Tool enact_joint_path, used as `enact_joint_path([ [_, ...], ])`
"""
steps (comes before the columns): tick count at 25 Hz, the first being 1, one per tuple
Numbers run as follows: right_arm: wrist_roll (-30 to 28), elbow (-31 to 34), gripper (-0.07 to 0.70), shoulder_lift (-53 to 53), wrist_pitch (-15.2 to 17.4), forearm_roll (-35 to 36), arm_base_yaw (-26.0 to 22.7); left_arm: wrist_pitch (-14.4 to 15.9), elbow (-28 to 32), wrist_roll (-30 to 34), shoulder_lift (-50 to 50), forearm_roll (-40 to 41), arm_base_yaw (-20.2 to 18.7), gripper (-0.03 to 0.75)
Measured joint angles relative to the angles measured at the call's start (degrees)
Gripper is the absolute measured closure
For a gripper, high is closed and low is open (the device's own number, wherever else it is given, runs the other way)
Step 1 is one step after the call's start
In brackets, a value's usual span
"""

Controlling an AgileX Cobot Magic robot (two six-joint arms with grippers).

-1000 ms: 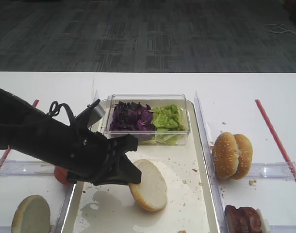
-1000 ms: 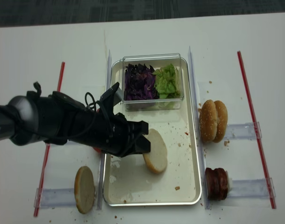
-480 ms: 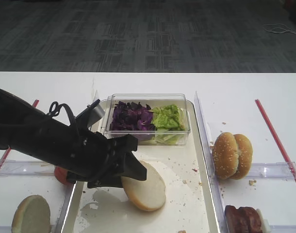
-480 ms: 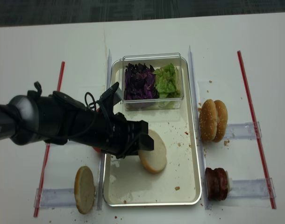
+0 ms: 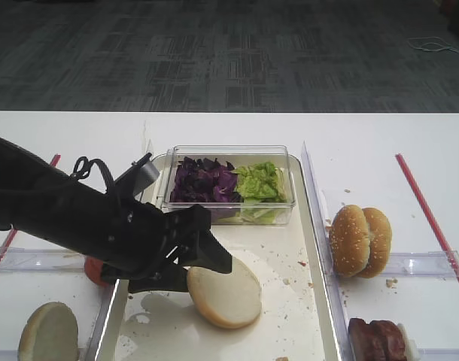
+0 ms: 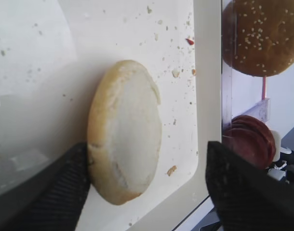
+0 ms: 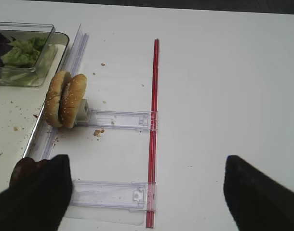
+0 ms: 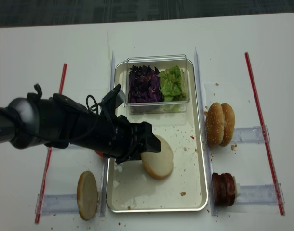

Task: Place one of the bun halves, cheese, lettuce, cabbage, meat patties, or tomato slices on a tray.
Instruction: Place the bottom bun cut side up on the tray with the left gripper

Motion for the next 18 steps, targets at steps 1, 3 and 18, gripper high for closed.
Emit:
enact_joint_path([
  [1, 0.00, 0.00, -0.032, 0.00, 0.00, 0.00, 0.00, 0.00, 0.00, 0.00, 0.00, 0.00, 0.26, 0.218],
  [3, 0.00, 0.00, -0.032, 0.00, 0.00, 0.00, 0.00, 0.00, 0.00, -0.04, -0.52, 0.00, 1.03, 0.218],
  [18, 0.00, 0.00, -0.032, 0.00, 0.00, 0.00, 0.00, 3.04, 0.00, -1.20, -9.69, 1.33, 2.70, 0.218],
])
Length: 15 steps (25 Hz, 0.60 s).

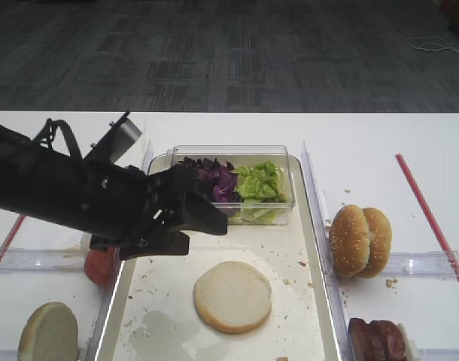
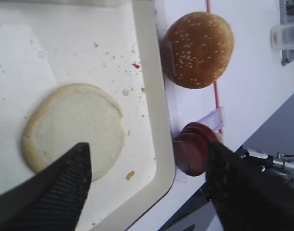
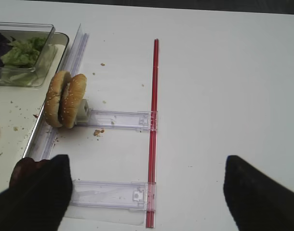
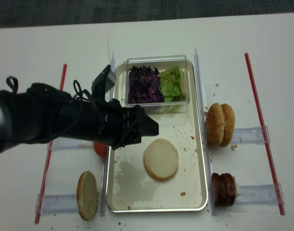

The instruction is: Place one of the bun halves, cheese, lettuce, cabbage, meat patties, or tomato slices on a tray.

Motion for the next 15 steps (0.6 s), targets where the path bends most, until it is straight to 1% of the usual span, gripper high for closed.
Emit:
enact_joint_path([
  [6, 0.00, 0.00, -0.032, 0.00, 0.00, 0.00, 0.00, 1.43, 0.00, -2.62, -9.08, 0.26, 0.00, 0.218],
  [9, 0.00, 0.00, -0.032, 0.00, 0.00, 0.00, 0.00, 1.75, 0.00, -4.12, -12.09, 1.48, 0.00, 0.218],
  [13, 0.00, 0.00, -0.032, 0.00, 0.00, 0.00, 0.00, 1.64, 0.00, -9.14, -13.23, 8.20, 0.00, 0.218],
  [15, 0.00, 0.00, -0.032, 0.00, 0.00, 0.00, 0.00, 1.29, 0.00, -12.87, -13.23, 13.80, 0.00, 0.218],
])
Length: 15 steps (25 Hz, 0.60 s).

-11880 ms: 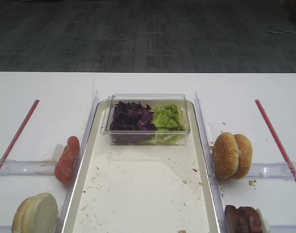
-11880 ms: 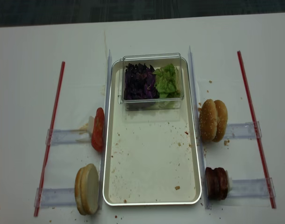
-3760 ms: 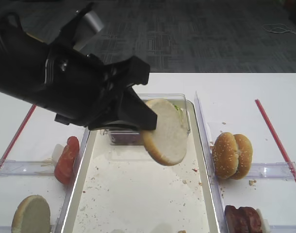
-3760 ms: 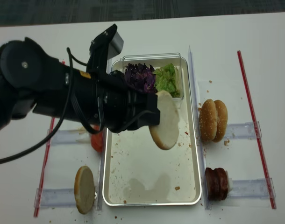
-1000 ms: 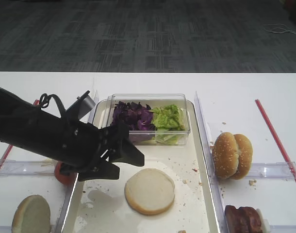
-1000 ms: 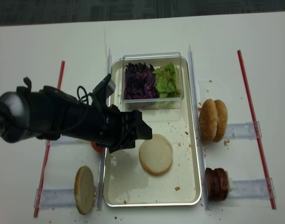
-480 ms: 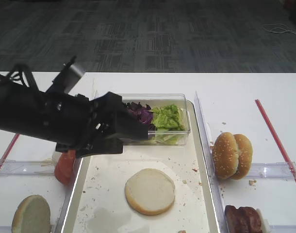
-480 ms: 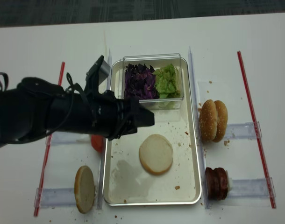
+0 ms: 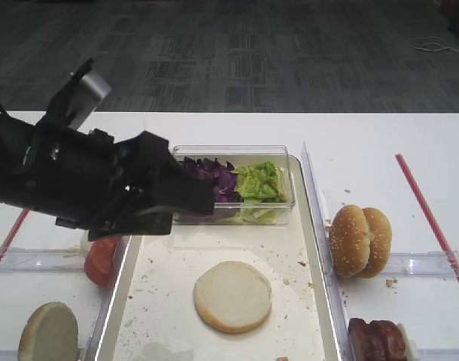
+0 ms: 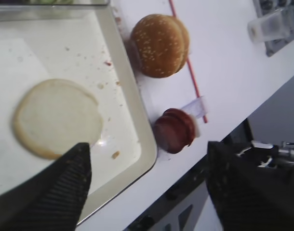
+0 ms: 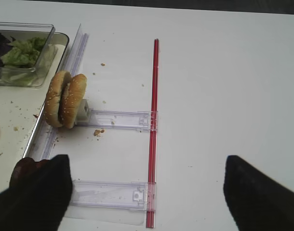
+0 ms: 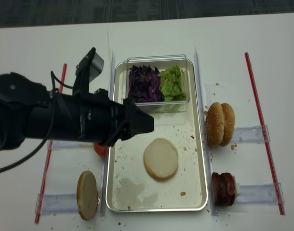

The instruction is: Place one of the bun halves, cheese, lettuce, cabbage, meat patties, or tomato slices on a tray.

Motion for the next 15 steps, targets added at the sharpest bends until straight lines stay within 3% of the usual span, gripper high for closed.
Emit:
enact_joint_path([
  [15, -0.10, 0.00, -0.032, 0.00, 0.00, 0.00, 0.00, -0.29, 0.00, -24.52, -0.12, 35.56, 0.00, 0.218],
])
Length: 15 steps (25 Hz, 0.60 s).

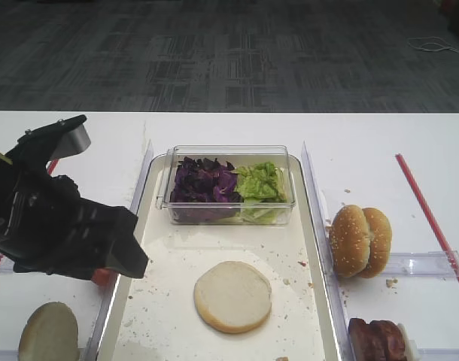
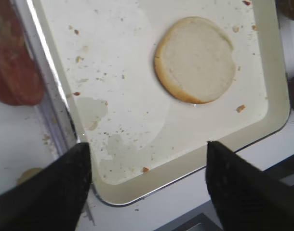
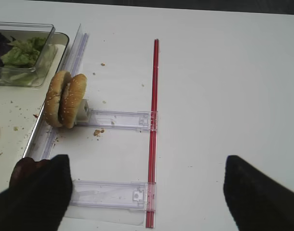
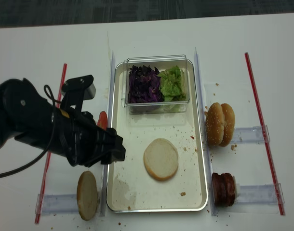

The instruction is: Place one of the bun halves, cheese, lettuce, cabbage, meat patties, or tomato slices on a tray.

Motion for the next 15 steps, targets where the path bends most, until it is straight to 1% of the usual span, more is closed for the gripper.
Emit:
enact_joint_path([
  [5, -0.11, 0.00, -0.032, 0.00, 0.00, 0.00, 0.00, 0.43, 0.00, -5.14, 0.00, 7.76, 0.09, 0.218],
  [7, -0.11, 0.00, -0.032, 0.00, 0.00, 0.00, 0.00, 1.12, 0.00, -7.46, 0.00, 12.09, 0.09, 0.218],
  [10, -0.11, 0.00, -0.032, 0.00, 0.12, 0.00, 0.00, 3.05, -0.23, -11.54, 0.00, 19.22, 0.09, 0.218],
  [13, -0.11, 0.00, -0.032, 0.00, 0.12, 0.00, 0.00, 5.75, -1.34, -14.81, 0.00, 26.15, 0.09, 0.218],
  [15, -0.11, 0.00, -0.032, 0.00, 0.12, 0.00, 0.00, 7.09, -2.13, -16.55, 0.00, 29.52, 0.09, 0.218],
])
